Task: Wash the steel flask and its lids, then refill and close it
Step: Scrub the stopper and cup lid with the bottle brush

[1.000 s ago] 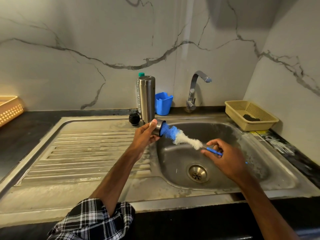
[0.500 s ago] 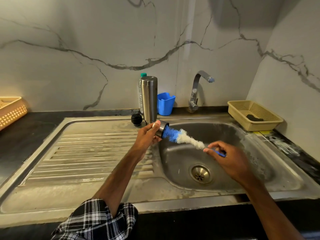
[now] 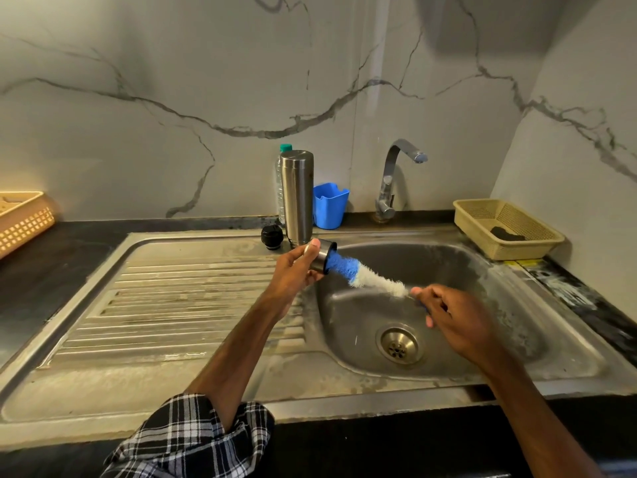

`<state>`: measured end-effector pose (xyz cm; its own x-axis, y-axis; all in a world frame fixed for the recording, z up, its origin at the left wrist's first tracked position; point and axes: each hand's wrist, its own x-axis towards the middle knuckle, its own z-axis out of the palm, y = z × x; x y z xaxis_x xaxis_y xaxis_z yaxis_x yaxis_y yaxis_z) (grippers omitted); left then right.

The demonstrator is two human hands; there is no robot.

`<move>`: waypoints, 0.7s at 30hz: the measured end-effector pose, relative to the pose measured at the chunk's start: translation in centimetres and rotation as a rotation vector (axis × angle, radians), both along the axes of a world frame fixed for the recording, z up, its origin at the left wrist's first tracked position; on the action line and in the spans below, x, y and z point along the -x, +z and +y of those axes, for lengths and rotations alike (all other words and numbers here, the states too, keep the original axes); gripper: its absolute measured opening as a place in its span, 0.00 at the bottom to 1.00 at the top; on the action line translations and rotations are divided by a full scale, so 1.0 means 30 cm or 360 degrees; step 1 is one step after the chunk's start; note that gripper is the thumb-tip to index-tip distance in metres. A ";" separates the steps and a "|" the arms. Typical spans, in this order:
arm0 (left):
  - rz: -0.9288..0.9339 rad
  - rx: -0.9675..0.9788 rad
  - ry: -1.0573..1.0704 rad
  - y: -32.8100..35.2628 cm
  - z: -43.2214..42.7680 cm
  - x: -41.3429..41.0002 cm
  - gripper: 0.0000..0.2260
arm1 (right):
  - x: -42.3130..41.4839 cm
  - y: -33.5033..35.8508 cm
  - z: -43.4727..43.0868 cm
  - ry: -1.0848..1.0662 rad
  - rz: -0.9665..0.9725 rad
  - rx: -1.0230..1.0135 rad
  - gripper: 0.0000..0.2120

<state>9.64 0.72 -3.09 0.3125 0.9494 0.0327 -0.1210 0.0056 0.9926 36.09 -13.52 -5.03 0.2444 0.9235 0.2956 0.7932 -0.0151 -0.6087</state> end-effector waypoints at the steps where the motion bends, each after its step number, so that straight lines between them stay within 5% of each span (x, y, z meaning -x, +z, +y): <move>1: 0.0000 0.0015 0.0020 -0.003 0.003 0.002 0.17 | 0.000 0.000 0.001 0.0002 0.0043 -0.0007 0.10; 7: -0.0004 0.0040 0.0006 -0.005 0.008 0.005 0.19 | -0.012 -0.008 0.007 0.0002 -0.0070 -0.0219 0.03; 12: 0.0021 0.0069 0.0000 0.009 0.003 0.013 0.17 | 0.019 0.000 -0.009 0.0058 -0.0159 0.0048 0.26; 16: 0.0014 0.0036 0.0004 0.010 0.002 0.014 0.17 | 0.009 0.001 -0.005 0.0084 0.0039 0.0013 0.13; 21: 0.0010 0.0054 -0.0008 0.014 -0.001 0.015 0.17 | -0.012 -0.001 0.006 0.0039 -0.0133 -0.0205 0.06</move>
